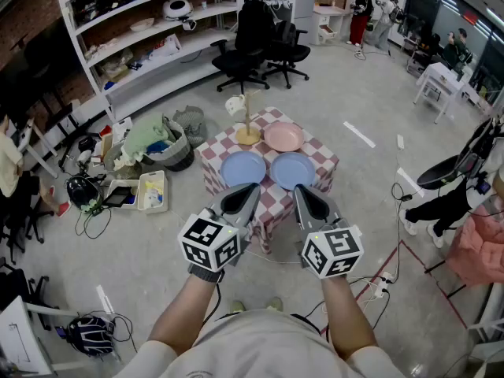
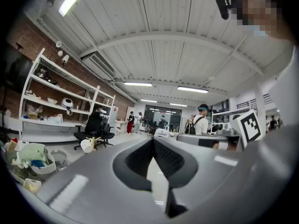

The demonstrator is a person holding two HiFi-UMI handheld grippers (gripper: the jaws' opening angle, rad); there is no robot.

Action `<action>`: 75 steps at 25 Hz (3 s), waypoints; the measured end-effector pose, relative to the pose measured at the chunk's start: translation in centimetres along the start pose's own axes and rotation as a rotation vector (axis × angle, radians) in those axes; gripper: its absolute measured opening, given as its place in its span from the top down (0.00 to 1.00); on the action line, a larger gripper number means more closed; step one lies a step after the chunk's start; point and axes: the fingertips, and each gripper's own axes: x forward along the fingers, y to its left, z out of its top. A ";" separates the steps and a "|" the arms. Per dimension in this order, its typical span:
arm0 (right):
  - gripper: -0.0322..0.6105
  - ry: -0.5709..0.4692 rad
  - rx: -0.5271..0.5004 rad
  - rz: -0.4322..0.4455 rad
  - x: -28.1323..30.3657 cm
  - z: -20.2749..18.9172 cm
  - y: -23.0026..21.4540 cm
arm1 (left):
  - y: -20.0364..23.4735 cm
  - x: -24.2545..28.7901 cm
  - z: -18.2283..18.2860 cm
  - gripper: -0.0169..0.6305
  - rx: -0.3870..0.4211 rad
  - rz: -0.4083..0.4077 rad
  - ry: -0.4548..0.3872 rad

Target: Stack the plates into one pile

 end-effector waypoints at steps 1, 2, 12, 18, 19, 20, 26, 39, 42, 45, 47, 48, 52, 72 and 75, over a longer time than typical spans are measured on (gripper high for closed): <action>0.94 0.000 0.000 0.001 0.0 0.0 -0.1 | -0.1 0.1 0.0 0.96 0.001 -0.001 0.000; 0.94 -0.001 0.001 0.002 -0.1 0.1 -0.2 | -0.2 0.2 0.0 0.96 0.002 -0.001 0.001; 0.94 0.002 0.022 0.021 -0.7 -0.4 -1.1 | -1.1 1.1 -0.8 0.96 0.001 0.006 0.012; 0.94 -0.021 0.053 0.041 -1.6 -0.2 -2.6 | -1.5 1.7 -1.3 0.96 0.001 0.026 0.017; 0.94 -0.029 0.055 0.040 -1.7 0.0 -3.0 | -1.5 1.9 -1.2 0.96 0.004 0.029 0.014; 0.94 -0.035 0.058 0.038 -1.7 0.1 -3.5 | -1.5 2.2 -1.1 0.96 0.008 0.033 0.012; 0.94 -0.027 0.098 0.021 -1.9 -0.6 -6.8 | -1.1 3.3 -1.8 0.96 0.000 0.071 0.030; 0.94 0.018 0.096 -0.002 1.5 -2.7 -10.4 | 2.7 7.5 -3.3 0.96 -0.004 0.098 0.054; 0.94 0.047 0.082 -0.006 3.9 -3.9 -10.9 | 4.7 9.1 -4.2 0.96 -0.015 0.091 0.062; 0.94 0.077 0.064 -0.012 6.6 -4.9 -11.3 | 7.0 10.7 -4.9 0.96 -0.026 0.084 0.067; 0.94 0.094 0.051 -0.015 8.8 -5.6 -11.6 | 8.8 12.0 -5.2 0.96 -0.026 0.075 0.073; 0.94 0.103 0.045 -0.015 9.9 -5.9 -11.7 | 9.8 12.6 -5.3 0.96 -0.026 0.070 0.075; 0.94 0.159 0.027 -0.023 13.9 -8.5 -12.0 | 13.3 15.0 -6.1 0.96 -0.038 0.044 0.087; 0.94 0.450 -0.059 -0.142 21.9 -23.5 -16.2 | 18.9 22.2 -15.7 0.96 -0.062 -0.095 0.214; 0.94 0.512 -0.079 -0.113 22.8 -26.5 -16.7 | 19.8 23.2 -17.1 0.96 -0.070 -0.082 0.231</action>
